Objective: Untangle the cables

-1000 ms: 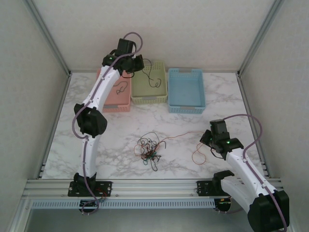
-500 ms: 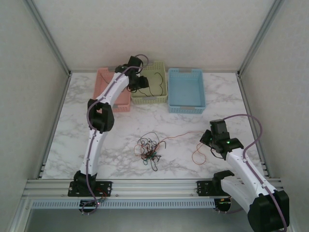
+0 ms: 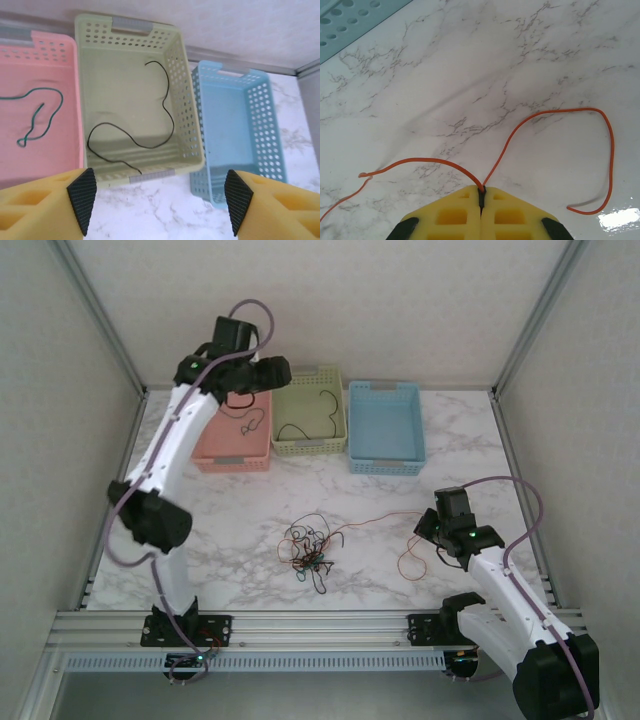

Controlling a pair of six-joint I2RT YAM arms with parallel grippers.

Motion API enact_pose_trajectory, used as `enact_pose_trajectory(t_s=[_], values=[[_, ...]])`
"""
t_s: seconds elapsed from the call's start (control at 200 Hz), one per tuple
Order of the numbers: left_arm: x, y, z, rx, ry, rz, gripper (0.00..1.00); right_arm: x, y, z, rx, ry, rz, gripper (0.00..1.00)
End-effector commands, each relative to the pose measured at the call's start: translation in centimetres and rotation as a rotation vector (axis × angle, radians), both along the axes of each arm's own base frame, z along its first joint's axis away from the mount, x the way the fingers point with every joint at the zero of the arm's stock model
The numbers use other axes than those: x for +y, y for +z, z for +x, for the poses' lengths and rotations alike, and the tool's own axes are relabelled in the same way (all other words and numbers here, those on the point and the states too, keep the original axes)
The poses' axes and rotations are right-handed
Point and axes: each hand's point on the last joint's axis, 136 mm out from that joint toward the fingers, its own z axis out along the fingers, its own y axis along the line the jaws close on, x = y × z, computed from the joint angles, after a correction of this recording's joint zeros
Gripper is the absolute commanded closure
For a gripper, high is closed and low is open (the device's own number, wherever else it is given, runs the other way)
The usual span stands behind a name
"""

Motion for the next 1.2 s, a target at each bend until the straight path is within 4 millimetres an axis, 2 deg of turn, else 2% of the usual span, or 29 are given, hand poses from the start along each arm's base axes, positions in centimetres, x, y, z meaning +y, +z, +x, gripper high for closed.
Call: enact_pose_trajectory(t_s=[0.0,0.08,0.25,0.375,0.501,0.581,0.686,0.881,1.026,1.191], values=[[-0.2,-2.3,-2.7,0.037,-0.040,-0.021,0.31,0.2,-0.2,0.1,-0.004,0.016,0.005,1.00],[-0.3,-4.0,-6.0,0.047,-0.066,-0.060,0.31,0.1,-0.2,0.0,-0.003,0.016,0.005,1.00],[-0.8,-11.5,-14.9,0.162,-0.109,-0.140,0.29,0.2,-0.2,0.1,-0.004,0.016,0.006,1.00],[-2.5,-16.0,-21.9,0.249,-0.181,-0.171,0.28,0.2,-0.1,0.1,-0.005,0.019,0.008,1.00],[-2.2,-17.8,-26.2,0.262,-0.180,-0.146,0.26,0.3,-0.2,0.1,-0.003,0.019,0.009,1.00],[-1.3,-18.6,-27.5,0.267,-0.146,-0.166,0.22,0.2,-0.2,0.1,-0.002,0.018,0.009,1.00],[-1.5,-19.6,-28.8,0.292,-0.158,-0.240,0.21,0.3,-0.1,0.1,-0.007,0.019,0.011,1.00],[-3.6,-21.9,-30.7,0.331,-0.225,-0.217,0.26,0.3,0.0,0.0,-0.015,0.020,0.014,1.00],[-2.6,-23.3,-30.2,0.317,-0.174,-0.104,0.42,0.2,0.1,-0.1,-0.024,0.018,0.016,1.00],[-1.4,-23.4,-29.3,0.302,-0.108,-0.030,0.78,0.2,0.4,-0.2,-0.044,0.018,0.023,1.00]])
